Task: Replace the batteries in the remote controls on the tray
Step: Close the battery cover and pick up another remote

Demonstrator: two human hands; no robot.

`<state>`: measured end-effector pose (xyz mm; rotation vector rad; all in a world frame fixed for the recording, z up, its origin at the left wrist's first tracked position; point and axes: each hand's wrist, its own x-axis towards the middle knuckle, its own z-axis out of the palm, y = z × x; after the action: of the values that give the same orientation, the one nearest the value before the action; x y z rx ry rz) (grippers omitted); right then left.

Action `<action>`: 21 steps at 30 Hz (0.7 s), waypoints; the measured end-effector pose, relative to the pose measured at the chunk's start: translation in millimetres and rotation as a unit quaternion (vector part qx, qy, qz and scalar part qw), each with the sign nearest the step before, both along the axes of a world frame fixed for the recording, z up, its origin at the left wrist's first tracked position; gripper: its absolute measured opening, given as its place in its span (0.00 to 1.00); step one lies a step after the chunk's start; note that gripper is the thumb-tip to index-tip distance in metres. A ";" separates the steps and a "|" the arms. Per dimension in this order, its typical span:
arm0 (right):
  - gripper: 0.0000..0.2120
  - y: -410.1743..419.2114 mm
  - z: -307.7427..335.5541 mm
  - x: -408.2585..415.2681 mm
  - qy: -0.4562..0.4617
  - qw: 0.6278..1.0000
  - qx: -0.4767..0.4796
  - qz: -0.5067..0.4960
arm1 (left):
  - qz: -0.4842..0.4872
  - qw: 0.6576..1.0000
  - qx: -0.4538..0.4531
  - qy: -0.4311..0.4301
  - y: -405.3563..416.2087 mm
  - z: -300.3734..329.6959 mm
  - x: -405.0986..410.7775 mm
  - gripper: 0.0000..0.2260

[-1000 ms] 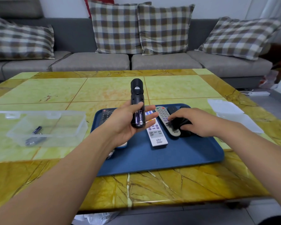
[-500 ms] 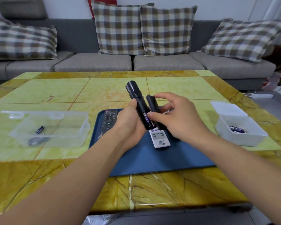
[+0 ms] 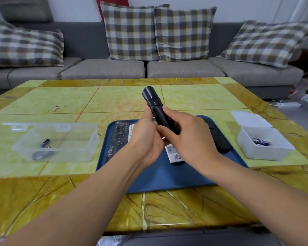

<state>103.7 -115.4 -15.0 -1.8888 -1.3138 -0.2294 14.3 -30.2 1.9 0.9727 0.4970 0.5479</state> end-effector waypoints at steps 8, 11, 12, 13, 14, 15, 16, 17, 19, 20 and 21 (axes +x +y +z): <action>0.24 -7.0 1.8 -0.8 -0.042 0.999 0.003 -0.024 | -0.012 0.999 0.033 -0.006 -12.0 -1.2 -0.2 0.23; 0.28 -6.9 6.0 2.4 -0.047 0.998 -0.027 -0.019 | -0.017 0.998 0.058 -0.011 -10.5 0.2 -1.7 0.18; 0.31 -6.5 8.6 3.6 -0.044 0.998 -0.047 -0.005 | -0.015 0.997 0.071 -0.012 -8.5 1.2 -2.8 0.14; 0.36 -6.5 10.8 5.4 -0.038 0.996 -0.073 0.017 | -0.010 0.997 0.082 -0.007 -6.1 2.6 -3.6 0.13; 0.41 -7.5 12.7 7.6 -0.036 0.993 -0.105 0.043 | -0.002 0.996 0.093 0.003 -2.8 3.2 -4.5 0.12; 0.45 -8.8 14.7 9.9 -0.041 0.988 -0.135 0.068 | 0.005 0.995 0.102 0.017 0.8 3.6 -4.8 0.11; 0.48 -10.6 16.9 11.3 -0.045 0.983 -0.158 0.086 | 0.011 0.992 0.118 0.034 4.6 3.3 -5.0 0.11; 0.48 -12.2 18.8 12.8 -0.040 0.982 -0.158 0.095 | 0.014 0.989 0.135 0.053 8.0 2.3 -4.7 0.11; 0.50 -14.6 21.5 16.6 0.004 0.990 -0.111 0.091 | 0.005 0.984 0.159 0.079 8.6 0.7 -3.2 0.10; 0.55 -15.0 22.6 19.6 0.019 0.991 -0.097 0.089 | -0.009 0.983 0.165 0.085 5.8 0.4 -2.2 0.10; 0.63 -14.5 22.7 23.0 0.025 0.990 -0.103 0.095 | -0.027 0.979 0.177 0.094 1.6 -0.1 -1.6 0.09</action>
<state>126.6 -129.9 7.7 -1.9093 -1.5199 0.0529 12.7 -28.6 1.8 1.3845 0.5497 0.5066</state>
